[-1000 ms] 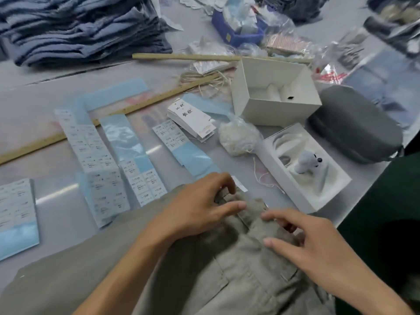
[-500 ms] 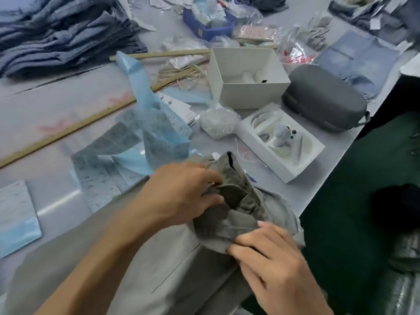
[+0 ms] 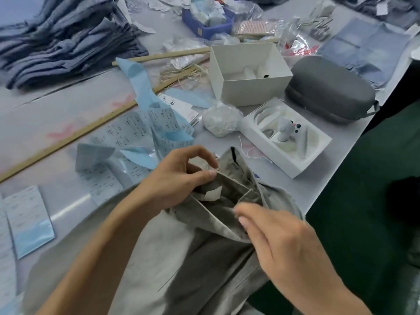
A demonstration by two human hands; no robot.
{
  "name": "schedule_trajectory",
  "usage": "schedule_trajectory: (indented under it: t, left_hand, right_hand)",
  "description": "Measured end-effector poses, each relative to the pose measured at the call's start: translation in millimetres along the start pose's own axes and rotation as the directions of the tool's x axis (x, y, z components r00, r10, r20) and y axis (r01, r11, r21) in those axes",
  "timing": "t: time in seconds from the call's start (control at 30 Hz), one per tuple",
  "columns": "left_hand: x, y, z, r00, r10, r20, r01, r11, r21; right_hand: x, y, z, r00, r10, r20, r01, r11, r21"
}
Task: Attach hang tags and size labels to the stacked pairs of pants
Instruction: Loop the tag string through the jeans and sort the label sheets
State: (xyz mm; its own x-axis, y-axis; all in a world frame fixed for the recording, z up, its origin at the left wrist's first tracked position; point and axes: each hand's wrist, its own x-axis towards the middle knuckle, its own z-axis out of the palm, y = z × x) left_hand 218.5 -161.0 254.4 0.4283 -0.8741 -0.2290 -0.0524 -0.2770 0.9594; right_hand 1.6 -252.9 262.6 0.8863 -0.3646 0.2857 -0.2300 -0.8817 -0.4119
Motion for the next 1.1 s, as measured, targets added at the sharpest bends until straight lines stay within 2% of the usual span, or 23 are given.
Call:
schedule_trajectory:
  t: [0.1, 0.17, 0.3, 0.4, 0.83, 1.1]
  left_hand:
    - [-10.5, 3.7, 4.9, 0.999, 0.041, -0.032, -0.043, 0.997, -0.070]
    - [-18.9, 4.2, 6.8, 0.997, 0.048, -0.061, -0.055, 0.993, -0.104]
    - [-33.5, 0.4, 9.0, 0.985, 0.041, -0.166, -0.071, 0.982, -0.175]
    - [-38.8, -2.3, 12.5, 0.973, 0.034, -0.227, -0.097, 0.958, -0.269]
    - [-43.5, -8.1, 22.3, 0.953, 0.056, -0.298, -0.155, 0.935, -0.320]
    - [-47.1, -9.5, 24.9, 0.946, 0.083, -0.312, -0.191, 0.923, -0.334]
  right_hand:
    - [19.8, -2.6, 6.1, 1.000, -0.026, 0.015, 0.026, 0.998, -0.061]
    - [26.6, -3.0, 15.5, 0.997, -0.053, -0.057, 0.049, 0.996, -0.069]
    - [22.6, -1.7, 31.7, 0.960, -0.100, -0.263, 0.111, 0.994, 0.025]
    - [13.1, 0.1, 39.9, 0.929, -0.152, -0.336, 0.191, 0.978, 0.084]
    - [-4.9, 4.9, 64.2, 0.820, -0.259, -0.510, 0.337, 0.939, 0.064]
    - [-6.5, 3.9, 63.9, 0.810, -0.274, -0.518, 0.352, 0.934, 0.056]
